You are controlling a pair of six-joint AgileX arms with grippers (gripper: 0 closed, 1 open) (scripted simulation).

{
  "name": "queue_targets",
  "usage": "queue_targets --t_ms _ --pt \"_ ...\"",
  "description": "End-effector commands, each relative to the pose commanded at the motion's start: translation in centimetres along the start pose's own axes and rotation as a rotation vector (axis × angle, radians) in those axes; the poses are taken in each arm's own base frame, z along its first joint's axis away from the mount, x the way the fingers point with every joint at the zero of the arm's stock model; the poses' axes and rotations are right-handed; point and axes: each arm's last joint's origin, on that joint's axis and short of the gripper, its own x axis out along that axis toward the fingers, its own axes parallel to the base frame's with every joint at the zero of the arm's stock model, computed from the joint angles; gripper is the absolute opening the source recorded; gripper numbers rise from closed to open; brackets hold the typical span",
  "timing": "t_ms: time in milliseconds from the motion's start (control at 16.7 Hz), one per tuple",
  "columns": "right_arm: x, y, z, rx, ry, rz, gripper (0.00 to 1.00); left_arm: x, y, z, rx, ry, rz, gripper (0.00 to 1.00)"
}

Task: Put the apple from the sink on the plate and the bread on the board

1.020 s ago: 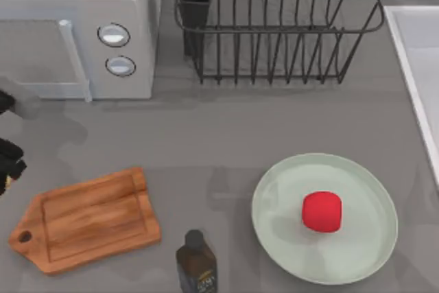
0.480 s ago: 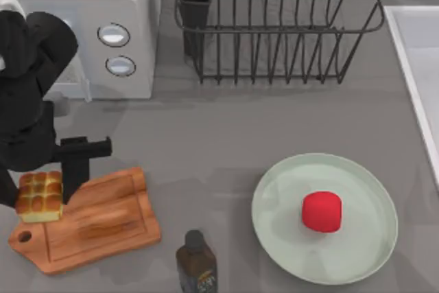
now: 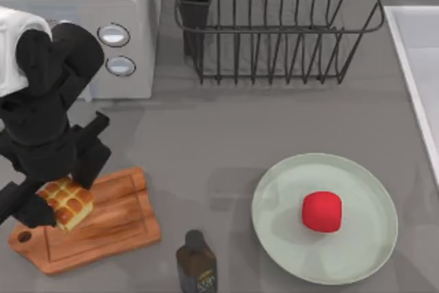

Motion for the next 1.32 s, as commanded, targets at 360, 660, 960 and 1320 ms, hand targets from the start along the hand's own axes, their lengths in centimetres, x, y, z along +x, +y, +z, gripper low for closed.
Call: queue_targets --t_ms 360,660,960,1320 --pt "0.0 0.0 0.0 0.000 0.000 0.000 1.00 0.4 0.1 0.5 -0.470 0.010 -0.052 0.00" --pt "0.0 0.0 0.0 0.000 0.000 0.000 1.00 0.3 0.1 1.0 -0.633 0.026 -0.094 0.00" --pt "0.0 0.0 0.0 0.000 0.000 0.000 1.00 0.3 0.0 1.0 -0.627 0.026 -0.091 0.00" --pt "0.0 0.0 0.0 0.000 0.000 0.000 1.00 1.5 -0.1 1.0 -0.628 0.025 -0.090 0.00"
